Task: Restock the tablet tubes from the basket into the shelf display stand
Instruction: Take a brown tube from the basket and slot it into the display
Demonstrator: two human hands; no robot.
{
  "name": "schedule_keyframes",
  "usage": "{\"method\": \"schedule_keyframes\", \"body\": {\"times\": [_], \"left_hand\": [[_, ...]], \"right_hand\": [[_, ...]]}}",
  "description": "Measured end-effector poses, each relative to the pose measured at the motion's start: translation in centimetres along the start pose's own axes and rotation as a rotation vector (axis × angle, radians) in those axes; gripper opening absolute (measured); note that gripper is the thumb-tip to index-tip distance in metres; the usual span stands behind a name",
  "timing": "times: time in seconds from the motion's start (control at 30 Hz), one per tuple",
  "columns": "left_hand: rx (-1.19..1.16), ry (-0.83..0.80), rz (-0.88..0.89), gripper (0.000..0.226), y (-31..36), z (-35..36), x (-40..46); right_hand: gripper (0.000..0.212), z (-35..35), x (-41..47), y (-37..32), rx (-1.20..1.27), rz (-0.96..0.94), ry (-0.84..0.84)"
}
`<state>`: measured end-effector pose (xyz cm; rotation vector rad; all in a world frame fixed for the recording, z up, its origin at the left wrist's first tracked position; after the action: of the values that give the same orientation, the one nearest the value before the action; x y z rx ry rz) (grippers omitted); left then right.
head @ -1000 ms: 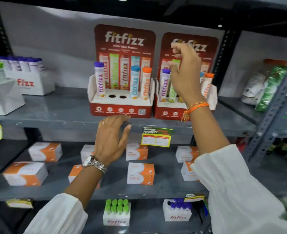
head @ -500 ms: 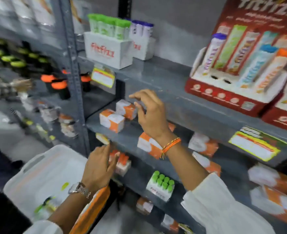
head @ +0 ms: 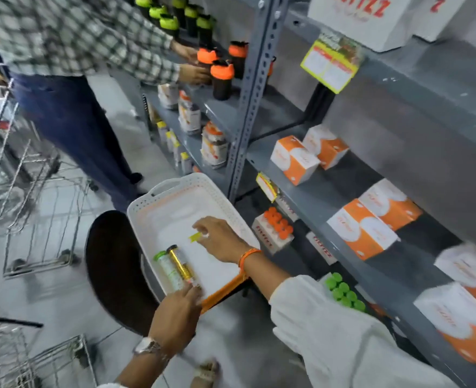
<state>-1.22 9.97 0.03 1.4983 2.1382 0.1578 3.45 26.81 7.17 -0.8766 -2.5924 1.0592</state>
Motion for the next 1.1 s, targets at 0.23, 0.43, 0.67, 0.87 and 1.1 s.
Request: {"method": "schedule_keyframes", "body": {"times": [0.23, 0.43, 0.67, 0.87, 1.1], "left_hand": [[0.165, -0.015, -0.012, 0.054, -0.6, 1.2, -0.2], [0.228, 0.115, 0.008, 0.041, 0.9, -0.6, -0.8], [0.293, 0.055, -0.060, 0.043, -0.3, 0.4, -0.5], [0.297, -0.022, -0.083, 0.023, 0.4, -0.3, 0.7], [0.066, 0.091, 0.000, 0.021, 5.6, -5.9, 3.9]], "right_hand": [[0.058, 9.1, 2.9, 1.4, -0.045, 0.098, -0.348], [0.037, 11.2, 4.2, 1.5, -0.060, 0.095, -0.382], [0.037, 8.6, 3.8, 1.8, 0.022, 0.114, -0.188], [0.027, 1.6, 2.3, 0.8, 0.060, 0.103, 0.098], [0.027, -13.1, -2.3, -4.3, 0.001, 0.054, 0.505]]}}
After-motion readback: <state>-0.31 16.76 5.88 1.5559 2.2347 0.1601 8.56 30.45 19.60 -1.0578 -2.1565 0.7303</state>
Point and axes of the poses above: each hand's wrist, its own x-axis towards the middle knuckle, its own z-axis out of the palm, y = z × x, the point moved 8 cm from there along x, towards the middle knuckle, and after that the axes turned 14 degrees about -z, right-handed, at the moved point
